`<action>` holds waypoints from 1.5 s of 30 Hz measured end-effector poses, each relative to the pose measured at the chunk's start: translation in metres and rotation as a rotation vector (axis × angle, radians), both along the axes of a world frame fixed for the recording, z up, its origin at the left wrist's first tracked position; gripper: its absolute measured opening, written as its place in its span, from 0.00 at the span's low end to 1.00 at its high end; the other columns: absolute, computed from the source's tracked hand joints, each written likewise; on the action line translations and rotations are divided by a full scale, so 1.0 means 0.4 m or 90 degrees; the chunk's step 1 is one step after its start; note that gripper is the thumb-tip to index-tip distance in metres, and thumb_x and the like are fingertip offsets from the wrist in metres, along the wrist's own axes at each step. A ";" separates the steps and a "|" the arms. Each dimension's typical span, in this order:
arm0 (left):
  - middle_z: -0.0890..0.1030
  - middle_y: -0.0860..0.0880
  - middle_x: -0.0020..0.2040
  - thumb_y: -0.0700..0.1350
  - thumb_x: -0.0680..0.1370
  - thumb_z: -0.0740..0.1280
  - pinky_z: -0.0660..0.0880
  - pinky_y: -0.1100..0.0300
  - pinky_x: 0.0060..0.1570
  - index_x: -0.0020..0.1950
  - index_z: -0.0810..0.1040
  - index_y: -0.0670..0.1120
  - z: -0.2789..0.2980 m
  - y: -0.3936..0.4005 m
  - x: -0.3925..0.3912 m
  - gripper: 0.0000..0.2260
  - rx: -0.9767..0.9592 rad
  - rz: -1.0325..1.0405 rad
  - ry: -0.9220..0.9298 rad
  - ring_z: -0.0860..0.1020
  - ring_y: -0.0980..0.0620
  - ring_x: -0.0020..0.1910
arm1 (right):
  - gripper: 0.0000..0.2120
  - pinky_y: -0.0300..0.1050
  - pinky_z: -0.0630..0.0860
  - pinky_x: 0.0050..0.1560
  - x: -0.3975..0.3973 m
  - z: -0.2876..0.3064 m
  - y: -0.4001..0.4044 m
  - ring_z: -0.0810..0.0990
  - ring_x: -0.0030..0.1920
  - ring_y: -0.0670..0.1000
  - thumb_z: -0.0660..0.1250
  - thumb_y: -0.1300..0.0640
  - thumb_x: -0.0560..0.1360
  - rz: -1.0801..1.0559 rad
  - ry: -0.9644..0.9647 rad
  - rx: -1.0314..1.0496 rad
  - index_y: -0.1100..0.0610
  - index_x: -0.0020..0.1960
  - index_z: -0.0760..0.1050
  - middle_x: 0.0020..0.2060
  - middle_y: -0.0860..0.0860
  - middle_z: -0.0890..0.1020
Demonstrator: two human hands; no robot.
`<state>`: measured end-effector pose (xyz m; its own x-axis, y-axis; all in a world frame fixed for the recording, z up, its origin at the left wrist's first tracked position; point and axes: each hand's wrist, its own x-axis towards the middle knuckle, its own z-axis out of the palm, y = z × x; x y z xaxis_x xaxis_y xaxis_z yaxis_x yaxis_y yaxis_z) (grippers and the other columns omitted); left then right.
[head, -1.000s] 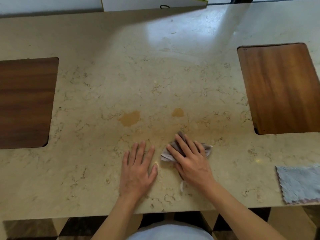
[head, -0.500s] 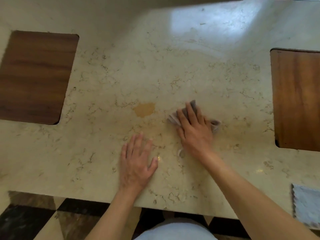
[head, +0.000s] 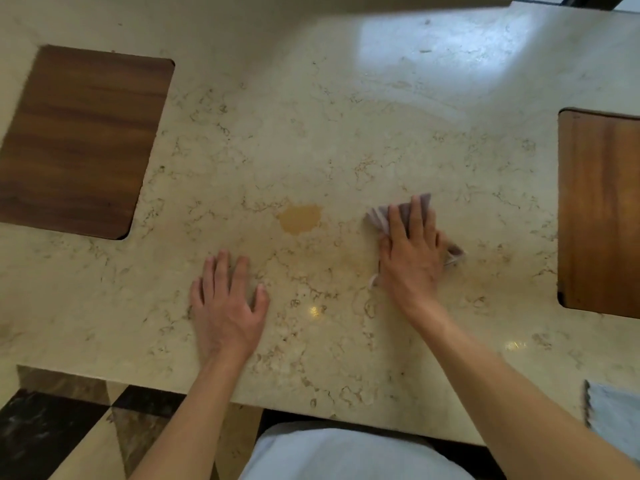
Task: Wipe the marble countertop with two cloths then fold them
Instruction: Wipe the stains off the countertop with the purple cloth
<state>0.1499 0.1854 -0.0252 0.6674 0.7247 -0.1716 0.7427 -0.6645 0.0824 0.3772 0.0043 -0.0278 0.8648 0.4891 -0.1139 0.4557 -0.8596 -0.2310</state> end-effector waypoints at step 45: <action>0.66 0.41 0.76 0.51 0.79 0.56 0.59 0.40 0.72 0.73 0.67 0.46 0.020 0.468 0.207 0.23 -0.084 -0.294 -0.099 0.62 0.38 0.76 | 0.25 0.60 0.63 0.75 -0.435 0.006 0.166 0.58 0.80 0.60 0.60 0.51 0.81 -0.024 -0.022 0.029 0.55 0.78 0.67 0.80 0.58 0.61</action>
<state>0.2326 0.3728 -0.0170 0.9383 0.3261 -0.1149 0.3454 -0.8976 0.2737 0.2033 0.0708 -0.0256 0.8856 0.4601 -0.0628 0.4316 -0.8654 -0.2547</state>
